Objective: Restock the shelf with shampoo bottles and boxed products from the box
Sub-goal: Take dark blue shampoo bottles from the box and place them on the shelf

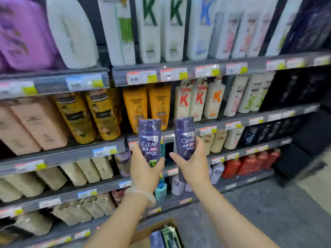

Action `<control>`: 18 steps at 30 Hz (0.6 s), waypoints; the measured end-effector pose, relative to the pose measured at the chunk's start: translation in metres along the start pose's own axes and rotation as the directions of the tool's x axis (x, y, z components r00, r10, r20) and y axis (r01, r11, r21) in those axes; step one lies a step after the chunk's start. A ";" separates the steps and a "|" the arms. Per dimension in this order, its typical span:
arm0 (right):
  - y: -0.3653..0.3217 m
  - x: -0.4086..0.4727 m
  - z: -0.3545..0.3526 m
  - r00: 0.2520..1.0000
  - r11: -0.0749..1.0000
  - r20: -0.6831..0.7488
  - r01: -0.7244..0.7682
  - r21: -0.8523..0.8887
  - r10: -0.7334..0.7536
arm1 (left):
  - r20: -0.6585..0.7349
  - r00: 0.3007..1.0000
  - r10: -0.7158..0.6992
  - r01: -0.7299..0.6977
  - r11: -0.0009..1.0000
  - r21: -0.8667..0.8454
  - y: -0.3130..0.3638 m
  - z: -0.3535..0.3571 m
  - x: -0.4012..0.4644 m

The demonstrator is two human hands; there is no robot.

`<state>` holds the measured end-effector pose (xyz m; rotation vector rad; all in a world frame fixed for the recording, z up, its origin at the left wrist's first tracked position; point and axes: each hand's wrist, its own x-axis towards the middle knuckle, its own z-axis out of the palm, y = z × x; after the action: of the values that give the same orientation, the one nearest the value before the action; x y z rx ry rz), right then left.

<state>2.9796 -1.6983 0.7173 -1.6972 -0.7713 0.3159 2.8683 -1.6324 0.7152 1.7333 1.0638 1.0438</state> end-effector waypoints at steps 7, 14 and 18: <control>-0.041 0.038 -0.118 0.982 0.994 -0.180 0.068 0.087 -0.052 | 0.113 0.979 0.169 -0.160 0.983 -0.087 0.103 0.077 -0.004; -0.022 0.091 -0.288 0.961 0.998 -0.274 0.056 0.042 -0.042 | 0.206 0.964 0.168 -0.154 0.985 -0.082 0.192 0.223 -0.031; -0.002 0.125 -0.386 0.945 0.999 -0.324 0.044 -0.015 -0.046 | 0.244 0.957 0.157 -0.119 0.979 -0.163 0.243 0.315 -0.050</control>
<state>3.2976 -1.9122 0.8506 -1.6806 -0.5655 -0.0013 3.2032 -1.8203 0.8308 1.7846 0.6944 0.9278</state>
